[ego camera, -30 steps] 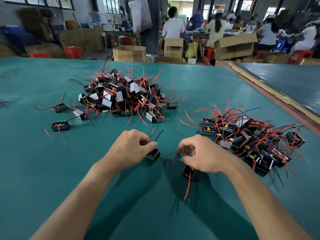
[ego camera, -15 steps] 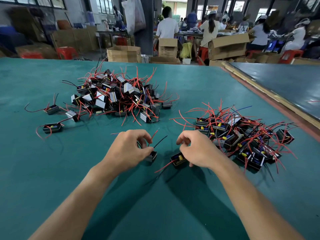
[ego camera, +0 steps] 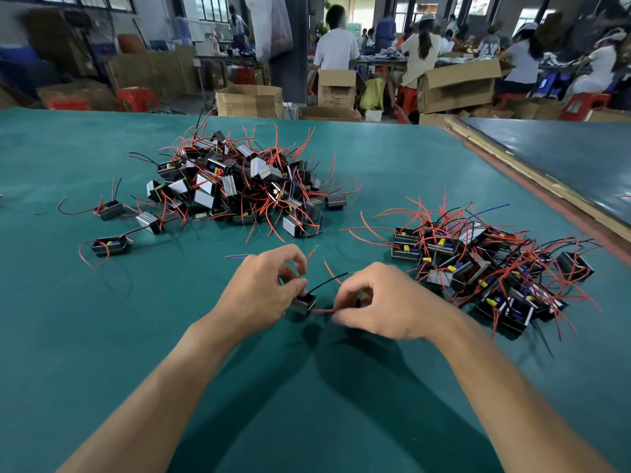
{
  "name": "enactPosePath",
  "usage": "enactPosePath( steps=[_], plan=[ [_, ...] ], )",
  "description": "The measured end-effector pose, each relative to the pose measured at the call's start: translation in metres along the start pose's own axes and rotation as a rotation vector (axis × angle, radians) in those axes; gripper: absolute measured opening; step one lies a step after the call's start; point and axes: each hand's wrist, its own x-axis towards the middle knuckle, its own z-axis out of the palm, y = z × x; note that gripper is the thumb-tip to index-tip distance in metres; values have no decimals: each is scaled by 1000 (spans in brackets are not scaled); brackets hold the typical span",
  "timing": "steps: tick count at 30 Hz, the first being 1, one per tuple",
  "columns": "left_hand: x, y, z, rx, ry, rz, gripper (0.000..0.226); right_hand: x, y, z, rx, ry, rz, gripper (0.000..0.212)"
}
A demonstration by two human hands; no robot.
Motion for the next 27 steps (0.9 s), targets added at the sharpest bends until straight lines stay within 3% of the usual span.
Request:
enactPosePath(
  steps=[6, 11, 17, 27],
  plan=[
    [0, 1, -2, 99, 0, 28, 16, 2, 7, -2, 88, 99, 84, 14],
    [-3, 6, -5, 63, 26, 42, 50, 5, 9, 0, 160, 159, 120, 21],
    [-3, 9, -6, 106, -6, 47, 28, 7, 9, 1, 154, 164, 161, 20],
    [-7, 15, -2, 84, 58, 151, 18, 6, 6, 3, 162, 189, 130, 19]
  ],
)
